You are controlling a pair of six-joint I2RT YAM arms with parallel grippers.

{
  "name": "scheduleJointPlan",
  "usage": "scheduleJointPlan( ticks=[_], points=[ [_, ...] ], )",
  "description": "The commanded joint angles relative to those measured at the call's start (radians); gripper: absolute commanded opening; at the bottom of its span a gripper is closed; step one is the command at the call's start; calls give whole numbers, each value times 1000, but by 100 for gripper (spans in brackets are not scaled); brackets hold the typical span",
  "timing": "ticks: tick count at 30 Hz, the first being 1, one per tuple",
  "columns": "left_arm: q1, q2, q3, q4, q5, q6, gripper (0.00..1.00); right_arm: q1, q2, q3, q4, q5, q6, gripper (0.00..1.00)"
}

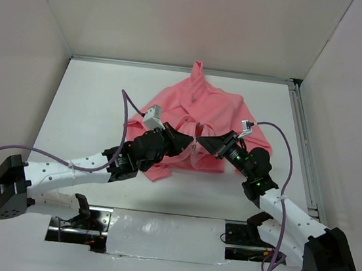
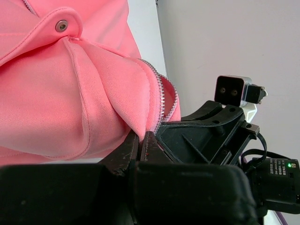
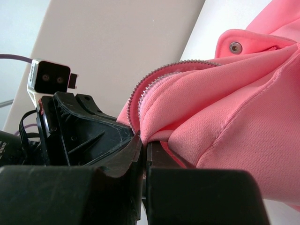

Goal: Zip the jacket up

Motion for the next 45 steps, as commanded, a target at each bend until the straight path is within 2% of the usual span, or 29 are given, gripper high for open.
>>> scheduleJointPlan(
  ticks=[1,14,18,27,40,45],
  points=[
    [-7,-27,2,45,-19,-28,0,15,-32,50,23,7,-16,0],
    [-7,-28,-25,98,4,6,0,12,-30,51,17,53,15,0],
    [-7,-56,-65,163,14,44,0,12,-32,68,-19,63,-1,0],
    [-7,-45,-79,226,45,104,0,13,-7,89,-20,22,10,0],
    [-7,-77,-64,171,-39,86,0,13,-56,82,-152,2,-50,0],
    [-7,-82,-77,199,-25,94,0,15,-53,65,-122,-9,-36,0]
  ],
)
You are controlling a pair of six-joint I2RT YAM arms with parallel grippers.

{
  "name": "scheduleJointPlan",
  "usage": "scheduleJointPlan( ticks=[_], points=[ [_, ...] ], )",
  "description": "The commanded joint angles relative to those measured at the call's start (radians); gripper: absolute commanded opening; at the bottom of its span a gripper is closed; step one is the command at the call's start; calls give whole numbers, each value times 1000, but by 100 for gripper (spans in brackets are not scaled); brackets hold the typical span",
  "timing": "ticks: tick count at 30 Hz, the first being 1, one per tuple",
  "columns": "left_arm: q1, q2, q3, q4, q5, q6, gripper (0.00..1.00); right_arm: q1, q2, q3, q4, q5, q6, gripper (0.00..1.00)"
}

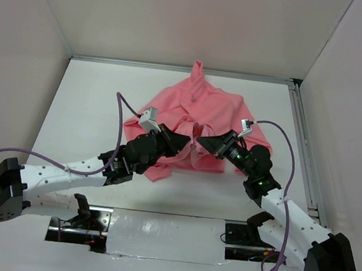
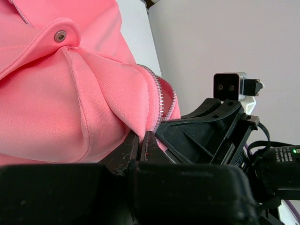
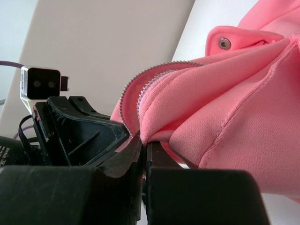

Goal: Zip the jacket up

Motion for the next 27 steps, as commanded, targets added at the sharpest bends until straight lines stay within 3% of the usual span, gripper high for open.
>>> scheduleJointPlan(
  ticks=[1,27],
  points=[
    [-6,-28,13,81,-20,8,0,9,-13,17,28,-18,-11,0],
    [-6,-2,13,102,20,18,0,20,21,37,103,-4,13,0]
  ],
)
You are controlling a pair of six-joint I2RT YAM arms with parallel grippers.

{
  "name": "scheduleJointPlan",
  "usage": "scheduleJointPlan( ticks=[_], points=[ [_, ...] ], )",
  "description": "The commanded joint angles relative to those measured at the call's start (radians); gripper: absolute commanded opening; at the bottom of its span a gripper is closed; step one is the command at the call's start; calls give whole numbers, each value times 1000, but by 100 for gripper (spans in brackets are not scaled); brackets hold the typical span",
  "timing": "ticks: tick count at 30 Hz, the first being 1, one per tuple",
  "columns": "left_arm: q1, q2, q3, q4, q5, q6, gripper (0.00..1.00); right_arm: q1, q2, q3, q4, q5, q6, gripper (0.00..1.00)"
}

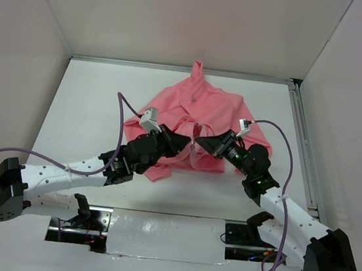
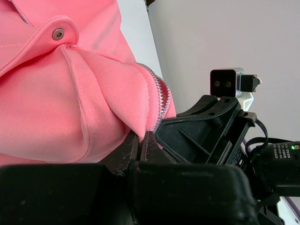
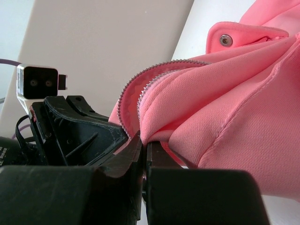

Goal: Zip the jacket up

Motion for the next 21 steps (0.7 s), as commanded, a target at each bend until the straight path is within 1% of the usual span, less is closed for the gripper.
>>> scheduleJointPlan(
  ticks=[1,3,9,17,21],
  points=[
    [-8,-2,9,105,22,16,0,13,-9,39,80,7,10,0],
    [-6,-2,7,117,26,37,0,13,-2,48,77,7,11,0],
    [-6,-10,-10,132,25,39,0,13,-6,46,100,22,16,0],
    [-8,-7,-1,92,-4,8,0,11,-20,54,68,2,-4,0],
    [-8,-12,4,92,-23,19,0,11,-11,49,88,-12,11,0]
  ],
)
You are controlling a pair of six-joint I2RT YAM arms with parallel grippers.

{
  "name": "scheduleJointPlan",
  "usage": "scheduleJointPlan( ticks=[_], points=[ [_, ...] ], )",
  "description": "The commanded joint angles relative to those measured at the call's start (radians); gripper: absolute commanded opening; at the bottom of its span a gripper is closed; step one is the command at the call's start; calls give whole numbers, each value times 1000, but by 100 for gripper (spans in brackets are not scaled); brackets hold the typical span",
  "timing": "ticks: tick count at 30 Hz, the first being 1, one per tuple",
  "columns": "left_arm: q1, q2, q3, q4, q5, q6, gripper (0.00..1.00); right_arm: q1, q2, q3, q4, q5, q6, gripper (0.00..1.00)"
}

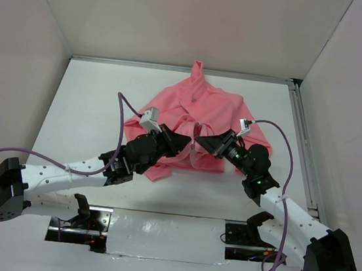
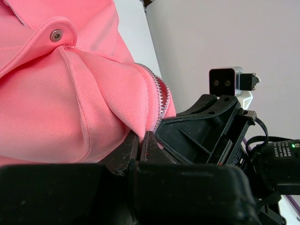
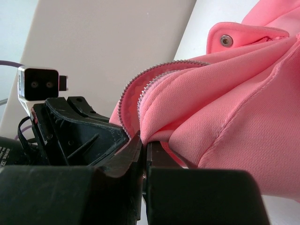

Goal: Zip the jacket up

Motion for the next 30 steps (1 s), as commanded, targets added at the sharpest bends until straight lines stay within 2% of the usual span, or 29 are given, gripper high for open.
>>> scheduleJointPlan(
  ticks=[1,23,30],
  points=[
    [-6,-12,11,65,-31,-7,0,13,-7,51,80,-20,4,0],
    [-6,-29,-11,103,-10,18,0,8,35,112,34,-11,-21,0],
    [-6,-43,-11,86,-39,12,0,10,-20,79,-42,-25,-42,0]
  ],
)
